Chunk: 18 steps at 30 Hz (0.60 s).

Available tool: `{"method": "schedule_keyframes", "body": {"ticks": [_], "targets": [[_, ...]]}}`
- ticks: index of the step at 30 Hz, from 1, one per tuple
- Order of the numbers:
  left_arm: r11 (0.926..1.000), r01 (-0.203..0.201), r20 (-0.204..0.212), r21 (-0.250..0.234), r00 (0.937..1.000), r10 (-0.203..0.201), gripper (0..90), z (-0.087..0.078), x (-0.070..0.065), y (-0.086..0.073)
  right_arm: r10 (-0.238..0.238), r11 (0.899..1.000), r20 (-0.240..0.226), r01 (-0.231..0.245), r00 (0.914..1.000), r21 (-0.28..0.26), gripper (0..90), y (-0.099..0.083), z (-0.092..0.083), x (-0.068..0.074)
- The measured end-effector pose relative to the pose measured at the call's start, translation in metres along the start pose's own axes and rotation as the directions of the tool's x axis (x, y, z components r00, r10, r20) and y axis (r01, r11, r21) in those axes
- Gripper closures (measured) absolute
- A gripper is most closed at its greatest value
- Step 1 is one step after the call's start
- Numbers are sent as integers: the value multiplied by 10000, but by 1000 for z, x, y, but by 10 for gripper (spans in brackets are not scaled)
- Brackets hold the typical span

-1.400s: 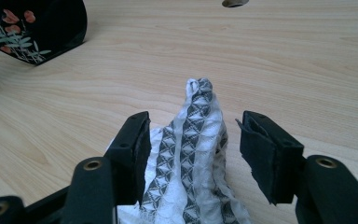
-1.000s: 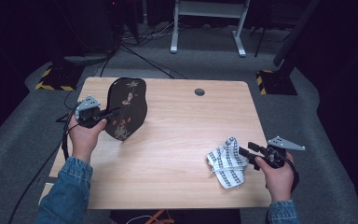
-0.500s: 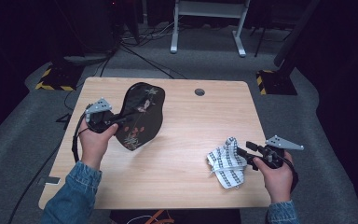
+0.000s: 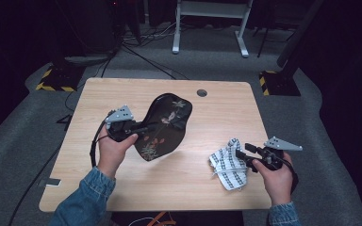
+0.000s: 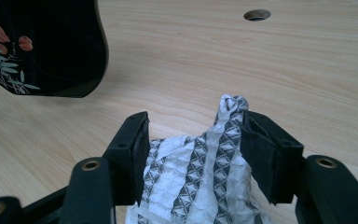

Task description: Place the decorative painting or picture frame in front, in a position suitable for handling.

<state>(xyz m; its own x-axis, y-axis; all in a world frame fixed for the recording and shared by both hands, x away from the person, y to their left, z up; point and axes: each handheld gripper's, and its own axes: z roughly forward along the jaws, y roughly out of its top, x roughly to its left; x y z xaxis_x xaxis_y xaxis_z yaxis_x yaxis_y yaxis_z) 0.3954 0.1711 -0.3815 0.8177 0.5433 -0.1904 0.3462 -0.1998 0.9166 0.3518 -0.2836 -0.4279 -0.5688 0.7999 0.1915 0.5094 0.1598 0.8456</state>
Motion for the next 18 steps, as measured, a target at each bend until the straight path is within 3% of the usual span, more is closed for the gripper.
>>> {"method": "schedule_keyframes", "body": {"ticks": [6,9,18], "targets": [[9997,-53,316,-222,9995,60,805,23,-9,-6,-42,9999,-131,43,9999,108,434,-1,5,3],[10000,-42,474,-47,9989,44,805,30,-10,-11,-86,9999,-119,88,9999,134,434,-1,5,3],[9994,-18,631,-337,9980,39,799,23,-3,-23,-76,9999,-99,77,9999,103,431,-2,1,0]]}}
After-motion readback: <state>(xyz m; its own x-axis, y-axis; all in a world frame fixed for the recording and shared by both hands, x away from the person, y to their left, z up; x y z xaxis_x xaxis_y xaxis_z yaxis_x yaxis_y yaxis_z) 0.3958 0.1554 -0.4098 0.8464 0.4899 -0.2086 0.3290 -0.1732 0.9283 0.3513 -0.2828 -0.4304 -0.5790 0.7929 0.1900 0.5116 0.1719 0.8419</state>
